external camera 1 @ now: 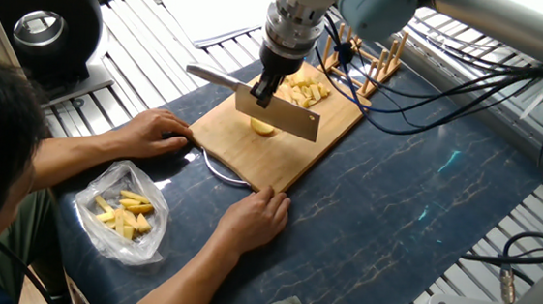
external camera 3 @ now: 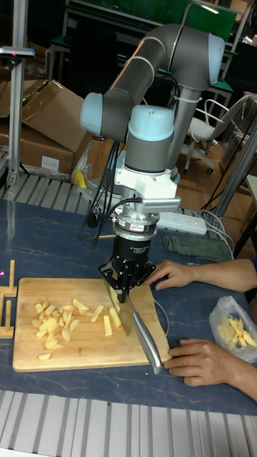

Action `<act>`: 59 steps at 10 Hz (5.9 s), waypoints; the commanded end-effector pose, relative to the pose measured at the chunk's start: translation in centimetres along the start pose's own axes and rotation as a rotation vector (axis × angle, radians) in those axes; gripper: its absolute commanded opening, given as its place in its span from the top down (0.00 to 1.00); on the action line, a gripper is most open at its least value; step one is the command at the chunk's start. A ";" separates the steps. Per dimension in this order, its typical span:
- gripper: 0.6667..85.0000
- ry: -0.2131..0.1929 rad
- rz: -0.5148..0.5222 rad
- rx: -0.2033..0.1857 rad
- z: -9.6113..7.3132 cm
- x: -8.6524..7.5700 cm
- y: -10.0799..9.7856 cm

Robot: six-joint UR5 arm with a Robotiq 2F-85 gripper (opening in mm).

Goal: Chop the potatoes

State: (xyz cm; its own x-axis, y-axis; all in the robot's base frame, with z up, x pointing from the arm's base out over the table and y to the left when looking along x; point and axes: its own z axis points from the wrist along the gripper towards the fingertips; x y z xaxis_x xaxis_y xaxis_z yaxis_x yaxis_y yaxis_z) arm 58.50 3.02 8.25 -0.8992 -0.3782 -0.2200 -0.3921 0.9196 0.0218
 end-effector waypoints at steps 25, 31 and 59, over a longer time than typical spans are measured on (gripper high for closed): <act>1.00 -0.001 0.068 -0.017 -2.7 -3.1 0.6; 1.00 -0.020 0.034 -0.003 -1.5 -3.7 -0.1; 1.00 0.032 0.094 -0.025 -4.1 -4.9 3.2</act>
State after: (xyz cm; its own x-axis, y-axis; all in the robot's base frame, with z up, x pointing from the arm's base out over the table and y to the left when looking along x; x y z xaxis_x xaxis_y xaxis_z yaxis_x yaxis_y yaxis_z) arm 60.68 6.99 13.19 -0.9353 -0.3050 -0.1796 -0.3187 0.9464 0.0523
